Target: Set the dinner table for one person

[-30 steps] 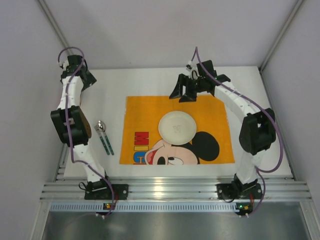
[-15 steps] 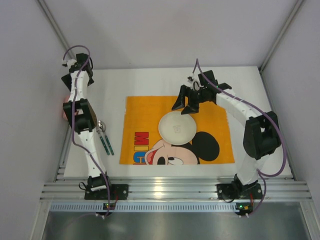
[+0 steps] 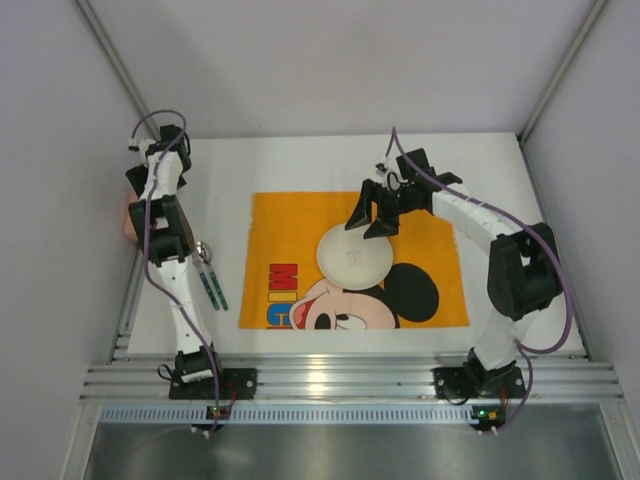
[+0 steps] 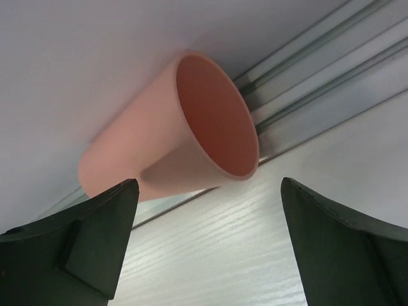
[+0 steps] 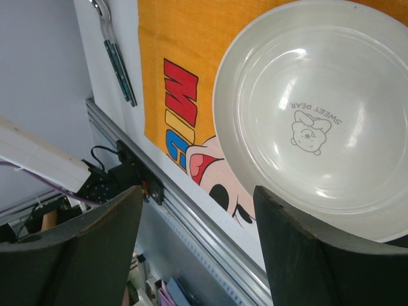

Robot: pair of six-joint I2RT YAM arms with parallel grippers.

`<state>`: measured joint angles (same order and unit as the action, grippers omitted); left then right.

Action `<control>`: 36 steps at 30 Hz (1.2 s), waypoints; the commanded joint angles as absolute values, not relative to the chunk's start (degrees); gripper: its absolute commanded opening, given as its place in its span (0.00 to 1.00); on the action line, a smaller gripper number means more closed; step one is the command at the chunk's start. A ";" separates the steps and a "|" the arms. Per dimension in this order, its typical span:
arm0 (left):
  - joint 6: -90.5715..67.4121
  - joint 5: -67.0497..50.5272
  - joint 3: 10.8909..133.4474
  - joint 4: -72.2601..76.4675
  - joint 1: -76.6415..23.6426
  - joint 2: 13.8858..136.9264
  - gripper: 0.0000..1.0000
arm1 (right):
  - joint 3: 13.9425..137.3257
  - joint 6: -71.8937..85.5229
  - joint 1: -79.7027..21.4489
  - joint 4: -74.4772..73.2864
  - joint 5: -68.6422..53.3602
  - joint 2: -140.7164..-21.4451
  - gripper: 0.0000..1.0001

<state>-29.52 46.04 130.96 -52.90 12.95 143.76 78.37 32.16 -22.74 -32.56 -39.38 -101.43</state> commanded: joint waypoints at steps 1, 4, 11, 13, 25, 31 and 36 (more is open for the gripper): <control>-28.30 48.87 133.06 -46.95 13.62 141.07 0.99 | 79.63 32.17 -23.03 -30.85 -40.78 -102.12 0.70; -27.86 48.51 132.19 -44.22 13.62 139.49 0.99 | 80.24 32.26 -23.11 -30.85 -40.87 -103.00 0.70; -27.34 52.29 132.71 -43.42 14.15 139.66 0.98 | 81.04 32.17 -23.03 -31.11 -41.22 -104.59 0.70; -27.68 52.21 134.11 -44.20 14.32 140.88 0.99 | 80.86 31.91 -22.94 -31.20 -41.40 -105.11 0.70; -31.99 50.45 127.98 -48.17 19.68 141.33 0.99 | 80.95 31.64 -22.24 -31.90 -41.84 -106.87 0.70; -30.67 50.02 126.92 -47.99 20.56 141.42 0.95 | 82.18 31.47 -22.24 -32.87 -42.10 -108.19 0.70; -30.23 48.69 123.58 -46.76 20.74 139.05 0.56 | 82.53 31.46 -22.24 -32.96 -41.92 -108.63 0.70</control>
<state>-30.17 50.13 125.80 -47.33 19.66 142.89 79.81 32.08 -22.44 -33.15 -40.88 -108.60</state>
